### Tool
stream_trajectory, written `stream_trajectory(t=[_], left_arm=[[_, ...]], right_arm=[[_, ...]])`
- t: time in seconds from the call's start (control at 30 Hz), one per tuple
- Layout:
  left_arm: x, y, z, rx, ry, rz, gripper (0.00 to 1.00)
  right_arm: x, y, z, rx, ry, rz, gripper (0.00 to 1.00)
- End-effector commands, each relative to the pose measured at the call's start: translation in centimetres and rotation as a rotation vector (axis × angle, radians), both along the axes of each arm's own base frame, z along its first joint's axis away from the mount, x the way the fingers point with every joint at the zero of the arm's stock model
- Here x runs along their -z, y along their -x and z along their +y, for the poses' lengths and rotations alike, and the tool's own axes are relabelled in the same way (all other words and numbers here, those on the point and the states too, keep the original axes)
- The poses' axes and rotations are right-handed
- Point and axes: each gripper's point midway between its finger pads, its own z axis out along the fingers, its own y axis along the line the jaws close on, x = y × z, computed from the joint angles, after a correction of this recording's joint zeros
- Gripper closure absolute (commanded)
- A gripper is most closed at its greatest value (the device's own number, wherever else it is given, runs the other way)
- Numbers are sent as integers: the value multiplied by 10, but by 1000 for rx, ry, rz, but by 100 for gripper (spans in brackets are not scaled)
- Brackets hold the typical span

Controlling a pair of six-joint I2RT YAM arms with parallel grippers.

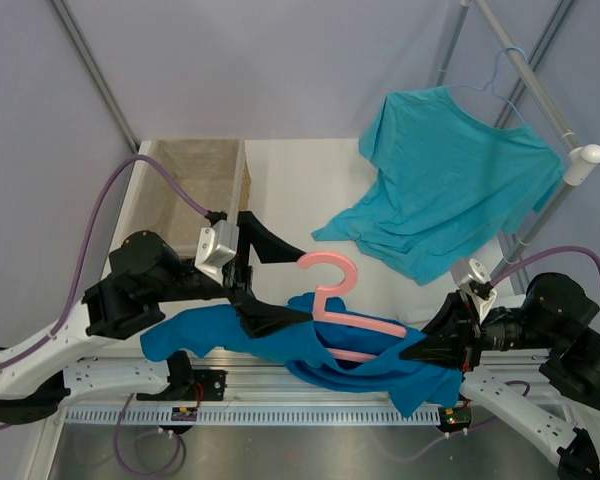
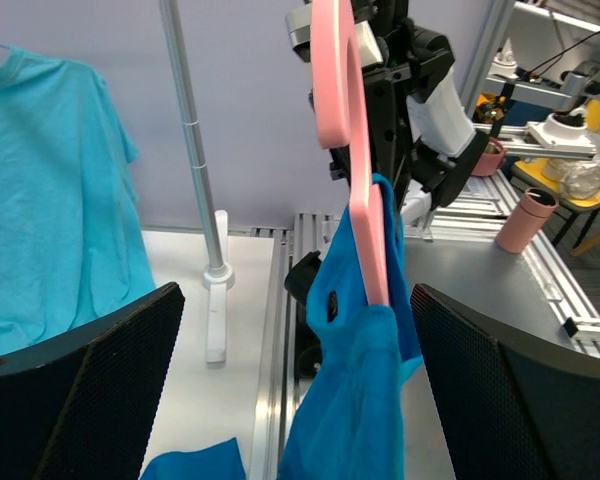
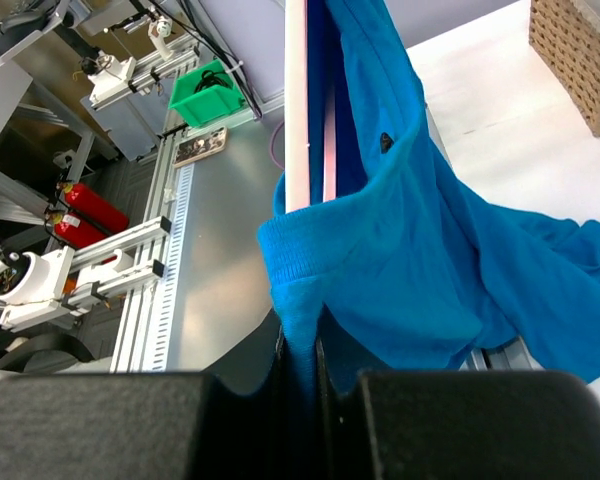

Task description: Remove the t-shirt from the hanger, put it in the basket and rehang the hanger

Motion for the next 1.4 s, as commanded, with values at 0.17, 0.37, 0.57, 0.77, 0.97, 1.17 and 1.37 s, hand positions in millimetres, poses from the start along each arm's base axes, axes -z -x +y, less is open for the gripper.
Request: stream_trajectory(t=[0.17, 0.37, 0.57, 0.77, 0.97, 1.17, 1.37], left_arm=[[-36, 27, -11, 182, 85, 13, 4], [-41, 29, -9, 189, 89, 10, 18], [-41, 22, -7, 141, 94, 28, 48], [-42, 21, -8, 135, 94, 56, 55], [-37, 22, -16, 159, 56, 78, 72], [-32, 12, -14, 90, 49, 110, 100], [-46, 6, 11, -2, 109, 126, 100]], right_arm=[[-19, -6, 13, -48, -89, -56, 100], [-20, -11, 16, -31, -91, -54, 100], [-15, -18, 19, -12, -76, -39, 100], [-11, -21, 22, -12, -73, -28, 100], [-15, -25, 24, -2, -70, -23, 100], [-15, -38, 23, 79, -67, -29, 98], [-8, -63, 17, 246, -53, -45, 32]])
